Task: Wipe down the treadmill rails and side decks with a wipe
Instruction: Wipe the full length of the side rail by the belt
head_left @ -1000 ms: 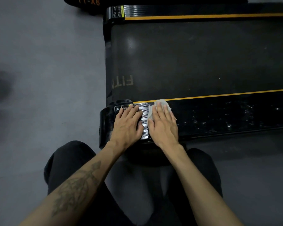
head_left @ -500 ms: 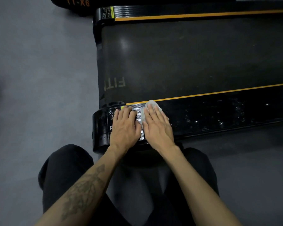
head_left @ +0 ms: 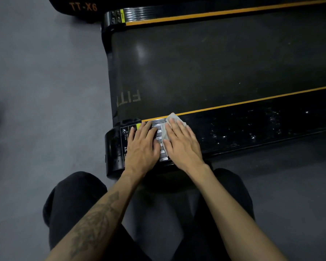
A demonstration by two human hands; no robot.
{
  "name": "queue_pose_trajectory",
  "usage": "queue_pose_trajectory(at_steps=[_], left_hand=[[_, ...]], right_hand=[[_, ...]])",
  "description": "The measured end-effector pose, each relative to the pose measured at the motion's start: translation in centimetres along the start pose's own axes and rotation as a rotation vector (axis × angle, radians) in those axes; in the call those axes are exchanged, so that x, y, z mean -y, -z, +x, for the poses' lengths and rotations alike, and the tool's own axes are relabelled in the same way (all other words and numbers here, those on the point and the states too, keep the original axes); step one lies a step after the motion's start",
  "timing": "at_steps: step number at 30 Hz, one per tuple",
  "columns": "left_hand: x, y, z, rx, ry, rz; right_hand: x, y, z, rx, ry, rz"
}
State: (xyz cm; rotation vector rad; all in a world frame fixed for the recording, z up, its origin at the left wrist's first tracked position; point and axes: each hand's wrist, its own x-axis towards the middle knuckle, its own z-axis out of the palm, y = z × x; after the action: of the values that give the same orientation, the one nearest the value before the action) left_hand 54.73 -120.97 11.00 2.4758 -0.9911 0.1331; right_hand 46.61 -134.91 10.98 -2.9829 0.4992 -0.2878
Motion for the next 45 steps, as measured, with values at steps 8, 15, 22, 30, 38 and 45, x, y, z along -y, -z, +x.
queue_pose_trajectory(at_steps=[8,15,22,30,38,45], left_hand=[[-0.2,0.1,0.0,-0.013,0.005,0.006],[-0.1,0.0,-0.1,-0.011,-0.013,0.026],[0.0,-0.1,-0.2,0.003,-0.055,0.025],[-0.2,0.1,-0.2,0.014,-0.050,0.023],[-0.3,0.4,-0.3,0.019,-0.044,0.024],[-0.3,0.3,-0.3,0.016,-0.046,0.028]], right_hand=[[1.7,-0.6,-2.0,-0.088,-0.126,0.035],[0.4,-0.3,-1.6,-0.094,-0.151,0.002],[1.4,-0.1,-2.0,-0.085,-0.084,0.029],[0.9,-0.1,-3.5,-0.078,-0.171,-0.012],[0.3,0.3,-2.2,-0.087,-0.155,0.041],[2.1,0.0,-3.7,-0.069,-0.109,0.042]])
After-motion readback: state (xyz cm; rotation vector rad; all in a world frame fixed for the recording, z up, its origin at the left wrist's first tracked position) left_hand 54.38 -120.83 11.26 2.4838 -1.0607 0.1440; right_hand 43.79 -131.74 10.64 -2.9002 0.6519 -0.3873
